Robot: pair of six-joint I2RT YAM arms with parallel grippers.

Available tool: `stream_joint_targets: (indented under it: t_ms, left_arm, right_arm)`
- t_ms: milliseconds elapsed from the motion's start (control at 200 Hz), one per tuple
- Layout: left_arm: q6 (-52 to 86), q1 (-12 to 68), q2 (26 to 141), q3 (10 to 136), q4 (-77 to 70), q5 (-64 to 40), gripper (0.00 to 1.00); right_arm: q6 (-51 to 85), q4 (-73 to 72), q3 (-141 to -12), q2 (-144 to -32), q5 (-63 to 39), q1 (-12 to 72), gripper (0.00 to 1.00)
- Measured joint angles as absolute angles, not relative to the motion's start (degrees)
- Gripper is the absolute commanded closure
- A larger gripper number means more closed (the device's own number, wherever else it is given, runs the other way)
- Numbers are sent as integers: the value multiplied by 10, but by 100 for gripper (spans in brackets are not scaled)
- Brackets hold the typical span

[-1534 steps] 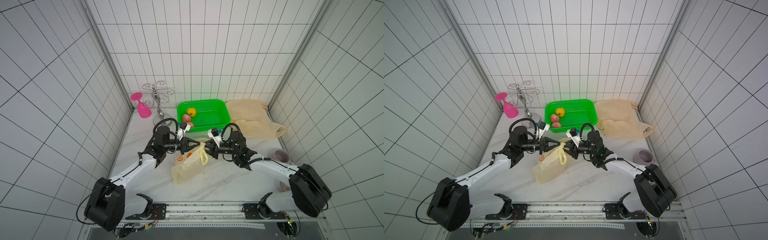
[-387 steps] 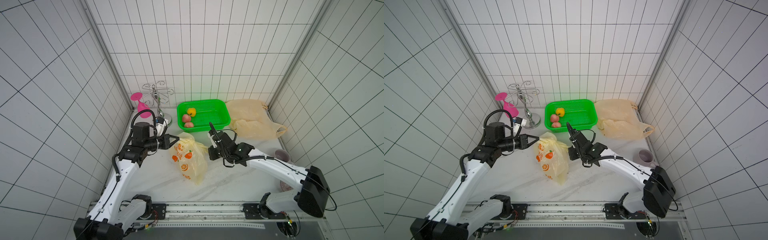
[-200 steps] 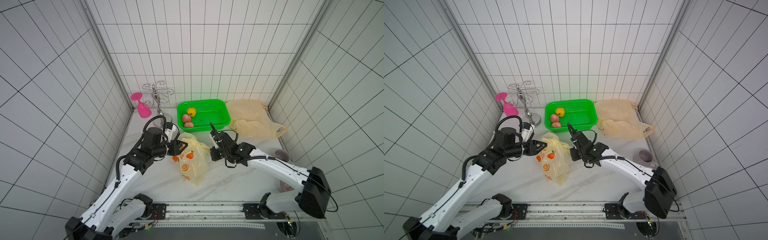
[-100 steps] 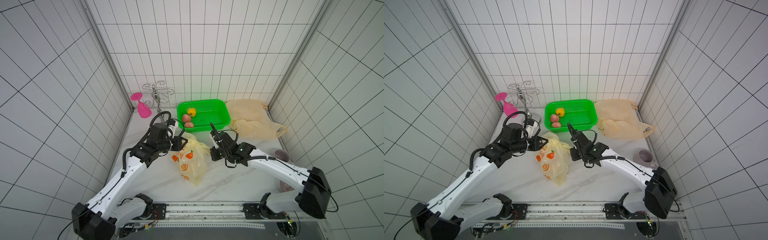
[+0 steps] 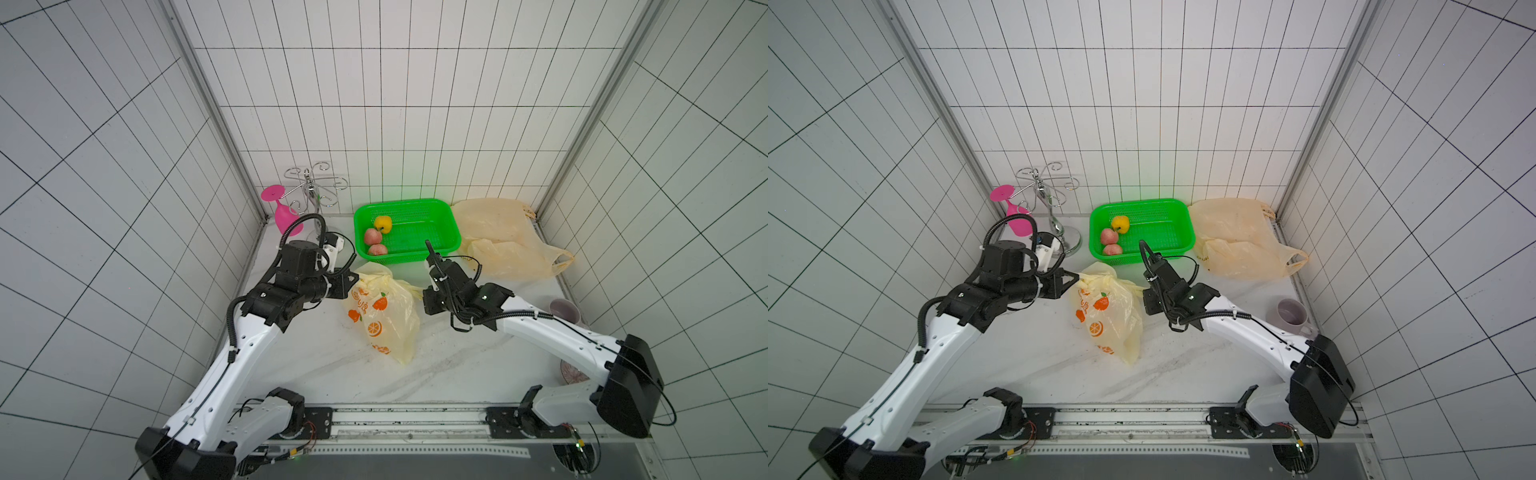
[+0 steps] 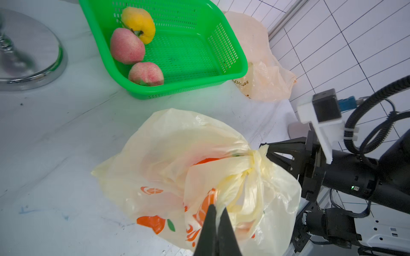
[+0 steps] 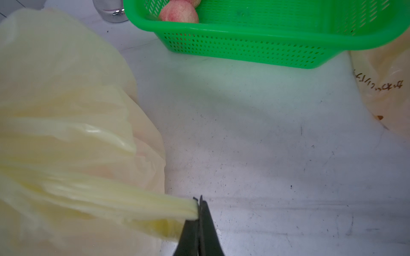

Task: Place the peach into a plastic bag & tie a knot
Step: Tie the plastic bag at the center of the board, then move the plastic bag to the center of the board.

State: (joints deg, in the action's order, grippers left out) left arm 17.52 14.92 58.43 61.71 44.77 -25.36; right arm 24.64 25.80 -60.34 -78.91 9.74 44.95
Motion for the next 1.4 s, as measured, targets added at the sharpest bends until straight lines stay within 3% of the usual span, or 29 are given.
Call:
stream_joint_targets:
  t_ms: [415, 895, 1010, 1070, 1154, 1339, 1399]
  left_arm:
    - [162, 84, 571, 498, 435, -269, 100]
    - [160, 8, 587, 449, 418, -290, 100]
    - [166, -6, 592, 458, 422, -275, 70]
    - [170, -16, 592, 477, 428, -256, 59]
    - [161, -21, 589, 523, 440, -229, 48]
    - [155, -18, 571, 645, 451, -162, 38]
    - [153, -12, 570, 676, 445, -149, 24]
  right_arm:
    - [253, 302, -594, -856, 178, 425, 100]
    - [257, 312, -586, -854, 125, 391, 100]
    - [269, 316, -587, -852, 106, 427, 100]
    - [283, 315, -587, -856, 93, 450, 100]
    - [303, 296, -589, -877, 66, 471, 100]
    - [349, 251, -646, -976, -4, 502, 100]
    - [361, 239, -688, -1017, -25, 516, 100]
